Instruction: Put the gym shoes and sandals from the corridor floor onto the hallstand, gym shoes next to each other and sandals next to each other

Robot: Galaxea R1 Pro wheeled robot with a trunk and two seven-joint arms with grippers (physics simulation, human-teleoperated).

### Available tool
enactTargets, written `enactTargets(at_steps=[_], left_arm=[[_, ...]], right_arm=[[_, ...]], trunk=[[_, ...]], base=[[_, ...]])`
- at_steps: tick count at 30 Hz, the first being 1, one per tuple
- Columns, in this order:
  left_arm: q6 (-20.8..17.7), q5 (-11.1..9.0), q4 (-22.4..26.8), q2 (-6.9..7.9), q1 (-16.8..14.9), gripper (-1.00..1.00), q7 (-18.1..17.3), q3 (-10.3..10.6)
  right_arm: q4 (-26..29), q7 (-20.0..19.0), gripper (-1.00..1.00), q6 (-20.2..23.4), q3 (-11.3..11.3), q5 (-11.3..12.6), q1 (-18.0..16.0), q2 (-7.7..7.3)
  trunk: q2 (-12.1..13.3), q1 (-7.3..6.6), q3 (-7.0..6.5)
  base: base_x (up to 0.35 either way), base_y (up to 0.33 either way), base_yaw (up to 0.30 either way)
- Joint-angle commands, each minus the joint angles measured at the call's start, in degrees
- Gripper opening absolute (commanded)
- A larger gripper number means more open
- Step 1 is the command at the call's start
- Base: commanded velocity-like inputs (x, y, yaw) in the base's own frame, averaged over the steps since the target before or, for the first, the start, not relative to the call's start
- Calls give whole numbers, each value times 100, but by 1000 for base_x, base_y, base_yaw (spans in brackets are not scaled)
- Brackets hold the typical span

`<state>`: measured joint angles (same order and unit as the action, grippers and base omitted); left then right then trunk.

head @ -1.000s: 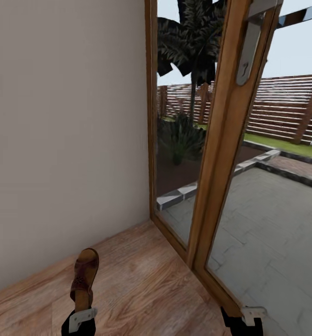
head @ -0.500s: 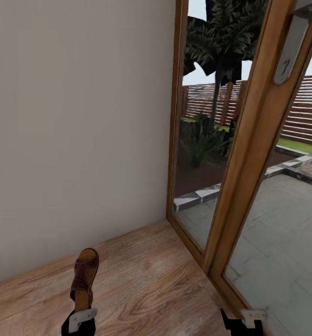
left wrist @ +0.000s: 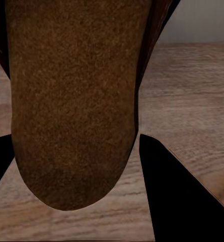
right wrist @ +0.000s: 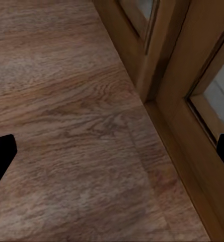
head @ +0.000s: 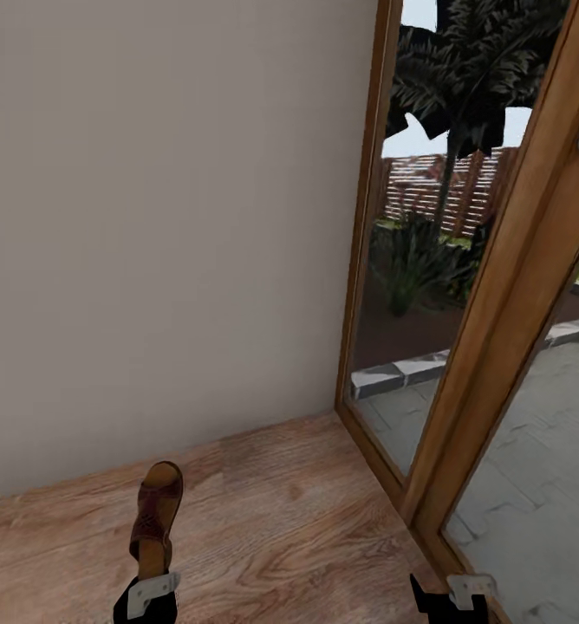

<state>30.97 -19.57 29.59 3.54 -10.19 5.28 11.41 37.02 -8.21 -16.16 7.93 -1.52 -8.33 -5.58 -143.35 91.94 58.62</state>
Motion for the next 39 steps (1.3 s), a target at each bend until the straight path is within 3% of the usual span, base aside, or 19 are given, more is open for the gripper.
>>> enactTargets(at_steps=[1,20,39], left_arm=[[16,6,-1,7,-4,-100,61,47],[23,3,3,7,0,-100,61,45],[22,0,3,7,0,-100,61,45]], right_arm=[[-2,-49,100,-17,33,-15,-2,4],[-2,-49,100,-17,33,-15,-2,4],[-2,-49,100,-18,33,-15,-2,4]], trunk=[[-2,-1,5],[-2,-1,5],[-2,-1,5]], base=[[0,-12,275],[0,-4,275],[0,-129,275]])
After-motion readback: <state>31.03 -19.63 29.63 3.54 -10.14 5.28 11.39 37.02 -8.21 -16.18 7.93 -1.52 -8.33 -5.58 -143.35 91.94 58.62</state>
